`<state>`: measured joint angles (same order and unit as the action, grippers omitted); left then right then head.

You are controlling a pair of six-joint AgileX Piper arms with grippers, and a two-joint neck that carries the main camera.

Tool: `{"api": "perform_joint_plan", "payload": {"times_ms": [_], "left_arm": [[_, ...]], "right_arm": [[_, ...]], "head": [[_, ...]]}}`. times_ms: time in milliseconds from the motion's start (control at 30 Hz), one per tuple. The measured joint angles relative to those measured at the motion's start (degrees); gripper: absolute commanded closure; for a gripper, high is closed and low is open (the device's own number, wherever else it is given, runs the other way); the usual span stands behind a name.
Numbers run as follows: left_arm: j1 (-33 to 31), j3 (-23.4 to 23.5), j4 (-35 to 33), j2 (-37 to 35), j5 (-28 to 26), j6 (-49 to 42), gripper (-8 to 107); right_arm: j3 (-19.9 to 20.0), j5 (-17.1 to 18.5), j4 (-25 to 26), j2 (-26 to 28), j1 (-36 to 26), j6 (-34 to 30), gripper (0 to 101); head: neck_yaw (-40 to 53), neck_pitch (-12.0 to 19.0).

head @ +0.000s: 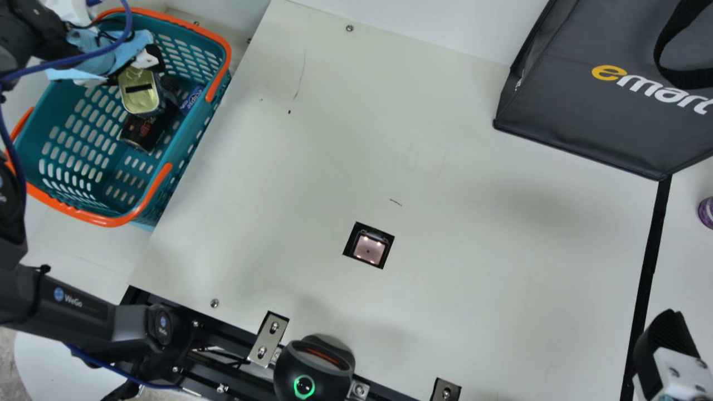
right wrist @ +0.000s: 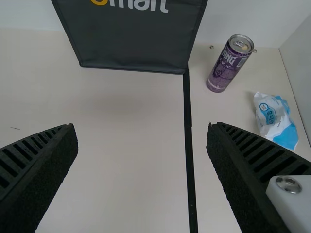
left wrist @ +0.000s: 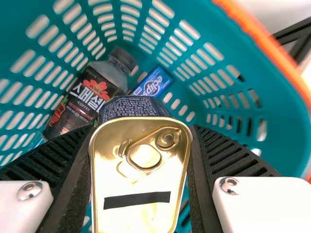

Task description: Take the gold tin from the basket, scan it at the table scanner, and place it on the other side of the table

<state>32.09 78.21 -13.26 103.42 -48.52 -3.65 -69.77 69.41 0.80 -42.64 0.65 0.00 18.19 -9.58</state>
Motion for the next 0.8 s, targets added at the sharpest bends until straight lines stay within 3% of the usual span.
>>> {"api": "perform_joint_plan", "payload": {"times_ms": [400, 800], "left_arm": [[-0.62, 4.65, -1.71, -8.09, -10.29, 0.42, 107], [-8.06, 3.16, -1.51, -16.31, -17.02, 3.65, 107]], "right_arm": [[0.0, 0.0, 0.0, 0.0, 0.0, 0.0, 6], [0.0, 0.0, 0.0, 0.0, 0.0, 0.0, 6]], "head": [[0.0, 0.0], [0.09, 0.0]]}}
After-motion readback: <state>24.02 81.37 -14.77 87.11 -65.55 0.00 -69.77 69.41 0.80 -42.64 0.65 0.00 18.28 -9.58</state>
